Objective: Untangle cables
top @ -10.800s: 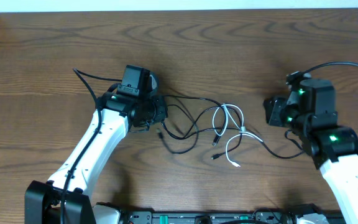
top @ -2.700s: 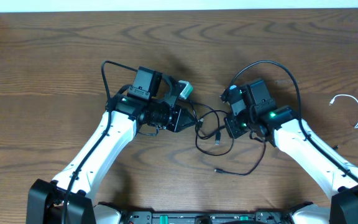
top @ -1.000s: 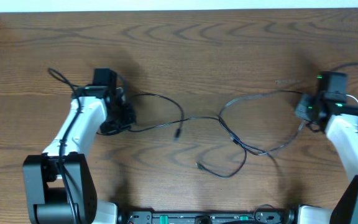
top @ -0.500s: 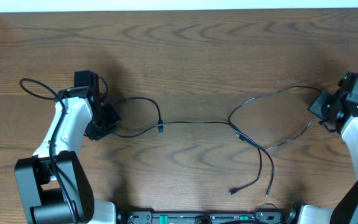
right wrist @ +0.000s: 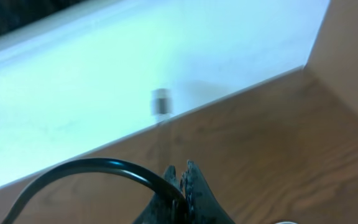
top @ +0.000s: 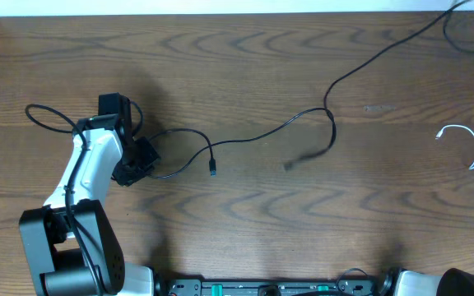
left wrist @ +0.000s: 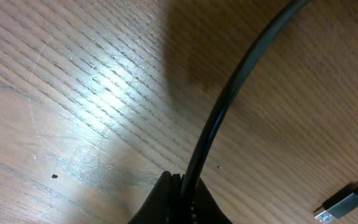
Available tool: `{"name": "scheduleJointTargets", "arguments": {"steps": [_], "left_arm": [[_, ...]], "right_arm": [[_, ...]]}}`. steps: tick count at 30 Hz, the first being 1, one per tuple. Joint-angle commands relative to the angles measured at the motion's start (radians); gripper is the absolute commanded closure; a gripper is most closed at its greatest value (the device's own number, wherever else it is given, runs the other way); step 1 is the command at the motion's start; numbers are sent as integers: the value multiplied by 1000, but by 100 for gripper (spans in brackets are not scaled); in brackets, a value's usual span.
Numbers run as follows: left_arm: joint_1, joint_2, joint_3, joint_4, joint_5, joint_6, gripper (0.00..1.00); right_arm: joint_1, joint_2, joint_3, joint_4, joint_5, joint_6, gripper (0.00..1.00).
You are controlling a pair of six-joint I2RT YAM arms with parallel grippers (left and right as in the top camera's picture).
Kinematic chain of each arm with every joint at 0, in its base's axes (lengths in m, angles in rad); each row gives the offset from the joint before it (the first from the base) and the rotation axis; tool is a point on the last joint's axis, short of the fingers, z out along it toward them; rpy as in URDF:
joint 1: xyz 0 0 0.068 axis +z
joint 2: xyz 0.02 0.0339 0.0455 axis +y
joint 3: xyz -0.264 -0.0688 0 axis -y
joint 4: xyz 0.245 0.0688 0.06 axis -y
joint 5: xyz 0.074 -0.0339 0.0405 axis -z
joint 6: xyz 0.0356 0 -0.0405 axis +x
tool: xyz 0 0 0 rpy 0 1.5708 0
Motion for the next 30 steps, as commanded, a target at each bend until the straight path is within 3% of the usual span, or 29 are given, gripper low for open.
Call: {"name": "scheduleJointTargets", "arguments": {"steps": [1, 6, 10, 28, 29, 30], "left_arm": [[5, 0, -1, -2, -21, -5, 92], [5, 0, -1, -3, -21, -5, 92], [5, 0, -1, -2, -21, -5, 93], [5, 1, -2, -6, -20, -5, 92], [5, 1, -2, -6, -20, -5, 93], [5, 1, -2, -6, -21, -5, 93]], "right_arm": [[-40, -5, 75, -3, 60, -2, 99], [-168, -5, 99, -6, 111, 102, 99], [-225, 0, 98, -42, 112, 105, 99], [-239, 172, 98, -211, 247, 101, 99], [-239, 185, 98, -221, 246, 101, 92], [-239, 197, 98, -232, 240, 101, 77]]}}
